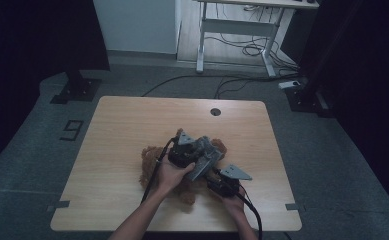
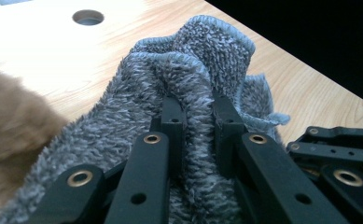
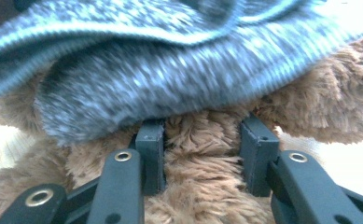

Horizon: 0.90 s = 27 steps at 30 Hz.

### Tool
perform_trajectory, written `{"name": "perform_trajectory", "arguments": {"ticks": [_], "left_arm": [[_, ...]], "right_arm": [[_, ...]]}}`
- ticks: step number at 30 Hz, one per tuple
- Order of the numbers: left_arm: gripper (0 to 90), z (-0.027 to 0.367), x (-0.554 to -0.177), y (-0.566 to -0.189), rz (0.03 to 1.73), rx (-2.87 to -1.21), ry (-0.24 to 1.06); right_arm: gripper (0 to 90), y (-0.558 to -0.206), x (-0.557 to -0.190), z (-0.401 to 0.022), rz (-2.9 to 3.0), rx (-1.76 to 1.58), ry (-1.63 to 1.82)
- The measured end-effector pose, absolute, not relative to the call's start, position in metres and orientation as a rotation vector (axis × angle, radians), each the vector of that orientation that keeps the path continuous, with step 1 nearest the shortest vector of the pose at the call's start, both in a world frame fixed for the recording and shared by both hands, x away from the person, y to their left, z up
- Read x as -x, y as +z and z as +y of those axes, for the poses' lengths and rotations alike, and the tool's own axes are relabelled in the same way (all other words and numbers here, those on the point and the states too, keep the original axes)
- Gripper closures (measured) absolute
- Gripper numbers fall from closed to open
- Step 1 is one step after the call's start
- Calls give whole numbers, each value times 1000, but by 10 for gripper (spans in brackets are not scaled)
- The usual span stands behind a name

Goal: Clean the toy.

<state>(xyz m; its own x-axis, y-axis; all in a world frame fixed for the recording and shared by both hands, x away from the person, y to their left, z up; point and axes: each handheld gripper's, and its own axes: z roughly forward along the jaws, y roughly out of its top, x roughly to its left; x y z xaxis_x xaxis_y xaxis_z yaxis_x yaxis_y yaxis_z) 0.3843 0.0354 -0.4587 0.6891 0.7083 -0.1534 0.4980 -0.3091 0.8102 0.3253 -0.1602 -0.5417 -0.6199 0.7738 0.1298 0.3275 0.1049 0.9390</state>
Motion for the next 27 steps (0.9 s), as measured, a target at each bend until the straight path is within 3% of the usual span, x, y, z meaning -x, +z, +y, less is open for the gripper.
{"name": "perform_trajectory", "arguments": {"ticks": [8, 19, 27], "left_arm": [[790, 81, -375, -460, 982, -1970, 389], [791, 156, -347, -452, 1030, -1788, 438], [793, 204, -340, -483, 1152, -1752, 428]], "right_arm": [[590, -541, -325, -160, 1992, -1080, 1521], [596, -542, -325, -158, 1997, -1084, 1517], [598, -542, -325, -158, 1988, -1091, 1519]]}}
